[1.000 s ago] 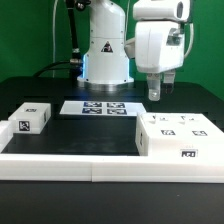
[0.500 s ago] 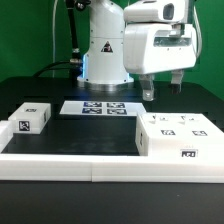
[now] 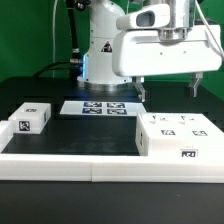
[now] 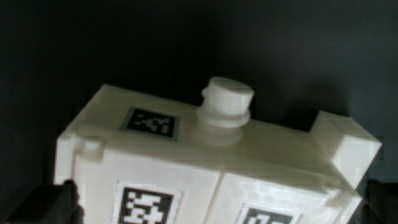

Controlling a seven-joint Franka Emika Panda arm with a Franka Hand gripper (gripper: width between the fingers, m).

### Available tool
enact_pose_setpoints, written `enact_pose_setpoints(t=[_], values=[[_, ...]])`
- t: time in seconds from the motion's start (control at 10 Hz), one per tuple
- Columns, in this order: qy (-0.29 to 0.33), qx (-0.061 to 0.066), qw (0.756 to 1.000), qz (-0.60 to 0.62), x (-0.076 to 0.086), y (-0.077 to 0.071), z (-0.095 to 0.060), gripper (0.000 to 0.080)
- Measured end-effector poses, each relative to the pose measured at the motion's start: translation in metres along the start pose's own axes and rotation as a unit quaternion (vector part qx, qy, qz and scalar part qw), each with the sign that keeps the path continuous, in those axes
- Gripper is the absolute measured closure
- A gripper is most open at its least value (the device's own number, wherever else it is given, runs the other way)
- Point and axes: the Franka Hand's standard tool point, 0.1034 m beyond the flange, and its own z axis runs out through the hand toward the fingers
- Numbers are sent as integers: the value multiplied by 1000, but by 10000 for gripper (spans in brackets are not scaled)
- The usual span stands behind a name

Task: Assemble cabinet

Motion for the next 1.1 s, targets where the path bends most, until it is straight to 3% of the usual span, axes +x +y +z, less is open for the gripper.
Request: enact_pose_setpoints(t=[0.2,0.4,0.7,1.1], values=[[-1,11,995,96,-1,-2,1,2],[-1,13,996,92,-1,-4,2,2],[16,7,996,84,-8,-9,16,2],[44,-2,994,104,-10,3,35,2]])
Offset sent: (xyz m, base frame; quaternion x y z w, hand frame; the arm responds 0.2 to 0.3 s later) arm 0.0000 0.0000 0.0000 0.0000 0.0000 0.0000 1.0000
